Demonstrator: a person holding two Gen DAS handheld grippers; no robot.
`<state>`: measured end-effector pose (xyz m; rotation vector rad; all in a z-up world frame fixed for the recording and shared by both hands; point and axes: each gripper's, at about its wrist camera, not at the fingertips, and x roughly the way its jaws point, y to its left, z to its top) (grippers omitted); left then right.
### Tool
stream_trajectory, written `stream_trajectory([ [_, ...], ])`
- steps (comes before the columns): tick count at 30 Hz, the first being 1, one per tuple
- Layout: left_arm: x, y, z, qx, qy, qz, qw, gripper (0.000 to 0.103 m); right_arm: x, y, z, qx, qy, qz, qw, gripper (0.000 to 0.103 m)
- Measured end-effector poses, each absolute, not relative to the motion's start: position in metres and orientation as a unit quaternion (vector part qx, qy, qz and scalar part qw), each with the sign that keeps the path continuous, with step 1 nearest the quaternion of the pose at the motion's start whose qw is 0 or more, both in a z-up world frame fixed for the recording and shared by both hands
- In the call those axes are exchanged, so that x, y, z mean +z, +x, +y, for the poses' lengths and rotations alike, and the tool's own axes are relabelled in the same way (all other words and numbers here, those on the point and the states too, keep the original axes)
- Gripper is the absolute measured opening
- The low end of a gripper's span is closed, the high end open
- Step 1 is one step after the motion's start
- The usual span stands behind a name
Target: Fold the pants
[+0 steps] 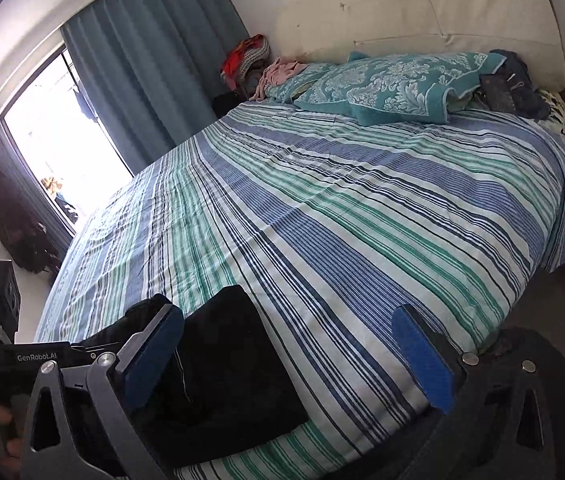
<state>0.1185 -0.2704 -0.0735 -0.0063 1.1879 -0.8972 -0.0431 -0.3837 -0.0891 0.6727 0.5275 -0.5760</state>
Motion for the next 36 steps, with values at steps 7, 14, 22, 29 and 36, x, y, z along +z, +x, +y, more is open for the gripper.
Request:
stream_trajectory([
  [7, -0.027, 0.133, -0.156, -0.324, -0.027, 0.429, 0.842, 0.077, -0.094, -0.025, -0.371, -0.097, 0.381, 0.203, 0.897, 0.103],
  [14, -0.106, 0.143, -0.042, -0.165, -0.028, 0.46, 0.872, 0.077, -0.113, 0.059, -0.295, 0.12, 0.212, 0.392, 0.887, 0.102],
  [22, -0.159, 0.139, 0.003, -0.101, -0.064, 0.504, 0.855, 0.075, -0.147, 0.126, -0.301, 0.196, 0.197, 0.49, 0.826, 0.062],
  [29, -0.163, 0.14, 0.005, -0.102, -0.057, 0.499, 0.859, 0.075, -0.162, 0.144, -0.307, 0.193, 0.224, 0.531, 0.794, 0.017],
  [36, -0.157, 0.136, -0.001, -0.115, -0.055, 0.493, 0.861, 0.075, -0.084, 0.123, -0.321, 0.231, 0.307, 0.422, 0.821, 0.01],
])
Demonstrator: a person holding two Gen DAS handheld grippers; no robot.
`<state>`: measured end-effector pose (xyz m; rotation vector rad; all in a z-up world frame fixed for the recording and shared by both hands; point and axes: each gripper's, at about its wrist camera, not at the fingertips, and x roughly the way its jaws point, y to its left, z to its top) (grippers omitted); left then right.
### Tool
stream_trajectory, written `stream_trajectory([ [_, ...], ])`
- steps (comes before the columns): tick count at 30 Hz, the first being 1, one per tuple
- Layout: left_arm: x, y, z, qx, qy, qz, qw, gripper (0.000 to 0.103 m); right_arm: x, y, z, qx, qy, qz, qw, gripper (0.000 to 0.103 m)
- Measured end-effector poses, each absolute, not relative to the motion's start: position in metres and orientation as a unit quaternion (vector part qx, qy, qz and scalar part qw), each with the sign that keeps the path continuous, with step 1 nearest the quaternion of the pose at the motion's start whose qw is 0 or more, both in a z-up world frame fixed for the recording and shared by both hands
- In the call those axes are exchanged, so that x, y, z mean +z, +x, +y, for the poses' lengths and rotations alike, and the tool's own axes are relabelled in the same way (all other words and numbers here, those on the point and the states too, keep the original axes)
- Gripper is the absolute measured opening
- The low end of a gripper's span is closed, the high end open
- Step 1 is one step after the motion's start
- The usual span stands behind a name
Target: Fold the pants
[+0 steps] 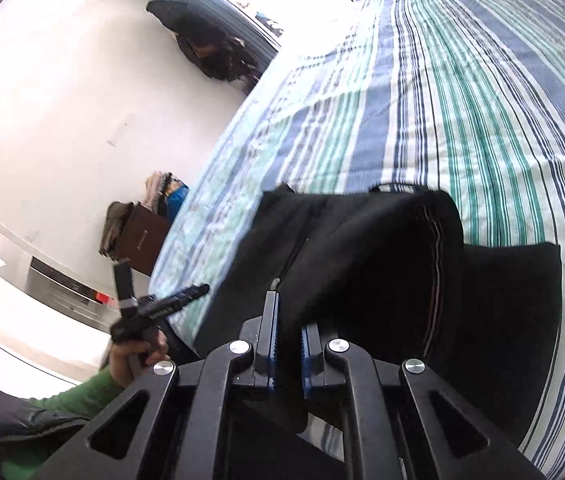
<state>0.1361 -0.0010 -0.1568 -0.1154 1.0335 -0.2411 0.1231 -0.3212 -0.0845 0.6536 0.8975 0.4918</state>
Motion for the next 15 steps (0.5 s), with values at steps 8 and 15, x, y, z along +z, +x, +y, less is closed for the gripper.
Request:
stream_trajectory([
  [8, -0.151, 0.134, -0.003, -0.126, -0.058, 0.486, 0.863, 0.075, -0.047, 0.099, -0.354, 0.202, 0.299, 0.401, 0.842, 0.01],
  [15, -0.149, 0.129, -0.015, -0.14, -0.035, 0.483, 0.864, 0.075, -0.077, 0.084, -0.386, 0.158, 0.303, 0.43, 0.836, 0.009],
])
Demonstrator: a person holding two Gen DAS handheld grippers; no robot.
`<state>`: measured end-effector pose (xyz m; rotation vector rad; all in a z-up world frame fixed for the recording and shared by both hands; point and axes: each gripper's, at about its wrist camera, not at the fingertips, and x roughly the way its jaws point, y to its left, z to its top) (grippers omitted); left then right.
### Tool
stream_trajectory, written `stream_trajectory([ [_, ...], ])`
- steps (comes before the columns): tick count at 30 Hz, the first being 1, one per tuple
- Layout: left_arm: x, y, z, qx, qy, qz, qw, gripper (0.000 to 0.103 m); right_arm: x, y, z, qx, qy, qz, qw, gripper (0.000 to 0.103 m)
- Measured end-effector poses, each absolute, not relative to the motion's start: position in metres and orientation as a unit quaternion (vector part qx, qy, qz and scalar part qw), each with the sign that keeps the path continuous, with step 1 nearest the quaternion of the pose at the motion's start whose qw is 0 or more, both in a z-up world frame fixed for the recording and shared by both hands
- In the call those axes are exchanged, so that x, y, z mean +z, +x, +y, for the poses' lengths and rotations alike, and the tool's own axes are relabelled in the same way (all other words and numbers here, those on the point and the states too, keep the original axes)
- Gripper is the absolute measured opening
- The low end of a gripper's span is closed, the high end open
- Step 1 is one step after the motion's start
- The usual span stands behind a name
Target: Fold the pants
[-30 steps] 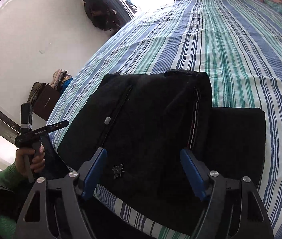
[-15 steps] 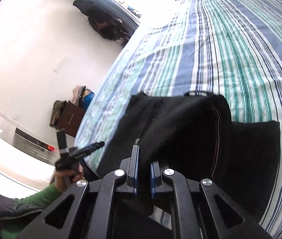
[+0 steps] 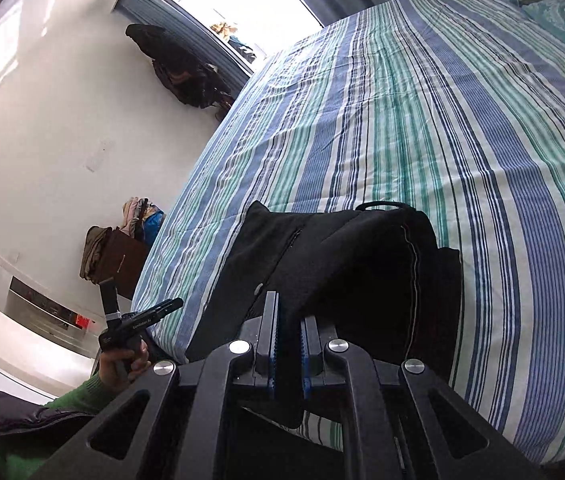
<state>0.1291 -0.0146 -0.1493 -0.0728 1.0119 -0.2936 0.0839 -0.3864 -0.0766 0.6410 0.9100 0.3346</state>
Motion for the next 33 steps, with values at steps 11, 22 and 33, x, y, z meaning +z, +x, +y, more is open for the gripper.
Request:
stream_trajectory([
  [11, -0.142, 0.114, -0.05, -0.185, 0.012, 0.469, 0.864, 0.076, -0.117, 0.067, -0.413, 0.115, 0.312, 0.466, 0.82, 0.005],
  [22, -0.115, 0.077, -0.101, -0.258, 0.079, 0.417, 0.868, 0.077, -0.095, 0.081, -0.387, 0.026, 0.168, 0.486, 0.857, 0.027],
  [33, -0.123, 0.051, -0.117, -0.279, 0.142, 0.408, 0.857, 0.077, -0.135, 0.14, -0.397, 0.043, 0.249, 0.525, 0.813, 0.007],
])
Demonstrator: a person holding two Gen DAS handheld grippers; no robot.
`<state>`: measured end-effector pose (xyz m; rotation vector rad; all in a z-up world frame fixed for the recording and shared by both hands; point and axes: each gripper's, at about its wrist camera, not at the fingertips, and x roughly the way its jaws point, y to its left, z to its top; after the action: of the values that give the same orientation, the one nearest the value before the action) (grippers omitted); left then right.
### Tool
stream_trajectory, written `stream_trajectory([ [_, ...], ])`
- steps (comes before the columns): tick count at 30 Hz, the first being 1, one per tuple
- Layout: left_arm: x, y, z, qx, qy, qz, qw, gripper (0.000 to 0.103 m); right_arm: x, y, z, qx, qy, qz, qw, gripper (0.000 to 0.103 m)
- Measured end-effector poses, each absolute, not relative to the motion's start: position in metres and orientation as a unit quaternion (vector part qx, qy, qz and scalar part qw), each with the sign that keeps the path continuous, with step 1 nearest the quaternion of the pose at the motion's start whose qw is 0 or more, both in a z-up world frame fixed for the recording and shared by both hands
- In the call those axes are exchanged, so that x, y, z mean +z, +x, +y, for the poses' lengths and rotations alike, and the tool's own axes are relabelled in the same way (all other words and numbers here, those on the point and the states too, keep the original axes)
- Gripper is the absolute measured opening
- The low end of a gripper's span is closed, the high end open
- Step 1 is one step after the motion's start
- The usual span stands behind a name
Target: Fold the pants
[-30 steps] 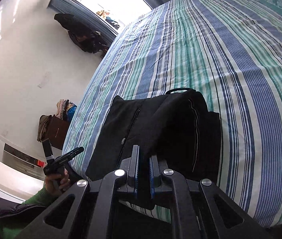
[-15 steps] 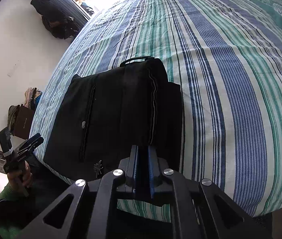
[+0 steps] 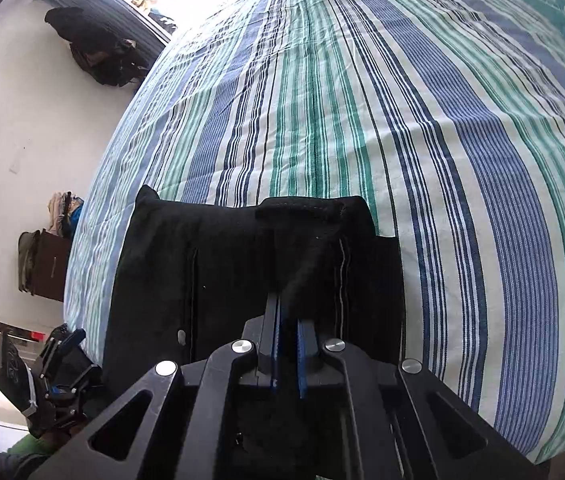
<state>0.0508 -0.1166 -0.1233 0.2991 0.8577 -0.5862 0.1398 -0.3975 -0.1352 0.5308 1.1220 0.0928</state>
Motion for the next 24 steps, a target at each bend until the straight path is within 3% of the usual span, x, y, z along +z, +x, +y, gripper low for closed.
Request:
stream_trajectory([
  [6, -0.113, 0.05, -0.124, -0.291, 0.122, 0.4, 0.86, 0.077, -0.086, 0.126, -0.384, 0.025, 0.158, 0.504, 0.848, 0.006],
  [10, -0.114, 0.045, -0.151, -0.321, 0.142, 0.386, 0.853, 0.077, -0.123, 0.13, -0.388, -0.018, 0.131, 0.545, 0.828, 0.007],
  [11, -0.118, 0.042, -0.159, -0.33, 0.153, 0.381, 0.85, 0.077, -0.134, 0.131, -0.389, -0.02, 0.132, 0.554, 0.822, 0.009],
  [13, -0.134, 0.038, -0.175, -0.341, 0.192, 0.385, 0.836, 0.077, -0.144, 0.134, -0.388, -0.037, 0.132, 0.561, 0.816, 0.03],
  [15, -0.149, 0.034, -0.183, -0.333, 0.22, 0.391, 0.829, 0.077, -0.131, 0.133, -0.389, -0.063, 0.12, 0.55, 0.824, 0.04],
  [17, -0.15, 0.031, -0.181, -0.332, 0.214, 0.382, 0.836, 0.078, -0.101, 0.136, -0.381, -0.072, 0.099, 0.513, 0.849, 0.04],
  [21, -0.148, 0.038, -0.177, -0.328, 0.188, 0.396, 0.837, 0.081, -0.067, 0.171, -0.342, 0.008, 0.118, 0.488, 0.865, 0.061],
  [24, -0.147, 0.042, -0.175, -0.323, 0.178, 0.401, 0.839, 0.082, -0.057, 0.198, -0.319, -0.037, 0.076, 0.471, 0.878, 0.061],
])
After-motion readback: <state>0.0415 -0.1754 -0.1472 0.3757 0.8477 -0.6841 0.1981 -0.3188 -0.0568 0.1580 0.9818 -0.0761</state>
